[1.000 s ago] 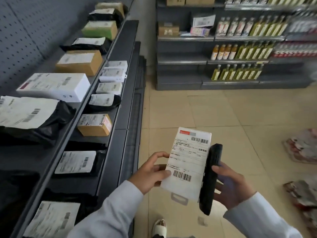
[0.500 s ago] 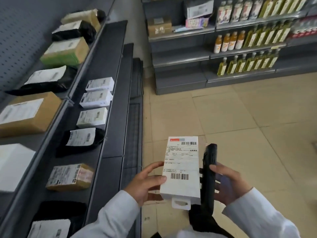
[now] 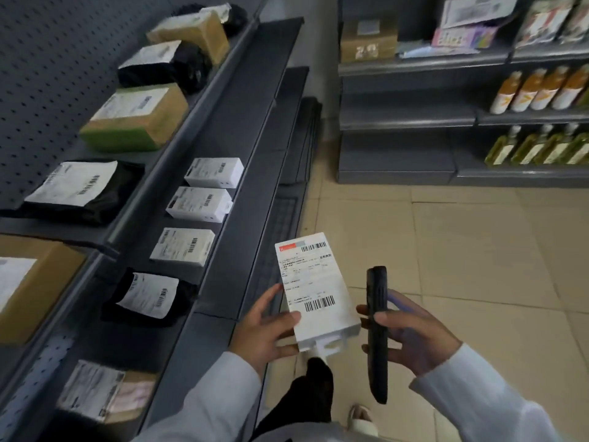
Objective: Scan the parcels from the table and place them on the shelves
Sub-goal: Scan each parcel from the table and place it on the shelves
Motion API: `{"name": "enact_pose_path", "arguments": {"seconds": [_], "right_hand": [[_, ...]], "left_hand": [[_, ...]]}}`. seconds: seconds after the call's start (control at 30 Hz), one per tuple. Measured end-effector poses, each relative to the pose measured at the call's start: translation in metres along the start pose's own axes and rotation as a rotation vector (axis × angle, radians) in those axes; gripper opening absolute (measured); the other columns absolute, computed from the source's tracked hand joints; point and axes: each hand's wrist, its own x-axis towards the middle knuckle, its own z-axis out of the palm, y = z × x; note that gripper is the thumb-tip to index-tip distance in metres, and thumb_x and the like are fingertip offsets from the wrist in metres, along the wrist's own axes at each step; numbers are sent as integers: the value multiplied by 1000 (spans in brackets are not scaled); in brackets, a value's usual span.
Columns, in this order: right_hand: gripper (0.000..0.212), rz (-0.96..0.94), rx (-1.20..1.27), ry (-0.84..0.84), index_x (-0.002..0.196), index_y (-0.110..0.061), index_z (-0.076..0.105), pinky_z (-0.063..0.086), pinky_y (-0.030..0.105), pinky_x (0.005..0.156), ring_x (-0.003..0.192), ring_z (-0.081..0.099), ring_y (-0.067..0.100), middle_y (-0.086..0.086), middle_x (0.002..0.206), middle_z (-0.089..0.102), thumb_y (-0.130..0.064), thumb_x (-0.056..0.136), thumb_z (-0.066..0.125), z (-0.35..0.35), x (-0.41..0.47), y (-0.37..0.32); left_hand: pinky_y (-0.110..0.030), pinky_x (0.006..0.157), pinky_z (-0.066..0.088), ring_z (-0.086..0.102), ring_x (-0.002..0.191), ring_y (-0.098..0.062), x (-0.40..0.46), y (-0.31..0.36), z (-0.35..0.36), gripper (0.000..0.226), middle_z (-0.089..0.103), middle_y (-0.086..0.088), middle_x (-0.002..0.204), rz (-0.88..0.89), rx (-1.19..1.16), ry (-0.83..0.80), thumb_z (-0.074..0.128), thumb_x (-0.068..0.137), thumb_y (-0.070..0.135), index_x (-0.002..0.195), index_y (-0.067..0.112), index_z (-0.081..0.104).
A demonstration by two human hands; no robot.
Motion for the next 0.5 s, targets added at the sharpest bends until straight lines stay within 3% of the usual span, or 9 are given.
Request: {"name": "enact_pose_path", "arguments": {"seconds": [0.1,0.37,0.5], "right_hand": [[79,-7,-76,14,117,-28,70,57,45,79,96,73,21,8,106,77,-29,38,83,-1,46,-35],[89,20,-181,91,121,-21,67,55,43,73,106,66,26,6,97,76,-26,34,83,14,185,-154],[86,15,-181,102,116,-20,68,54,43,70,102,66,28,7,91,76,-26,32,82,31,246,-207]], "left_hand": [[-56,81,58,73,95,-26,51,25,8,65,78,4,95,5,-26,-1,69,87,0,132,41,46],[-63,81,55,71,98,-39,212,120,13,109,66,-12,116,-68,-67,-132,76,78,-7,132,66,17],[-60,83,56,71,100,-36,276,172,3,130,62,-14,122,-83,-42,-176,84,69,-5,141,67,3]]}}
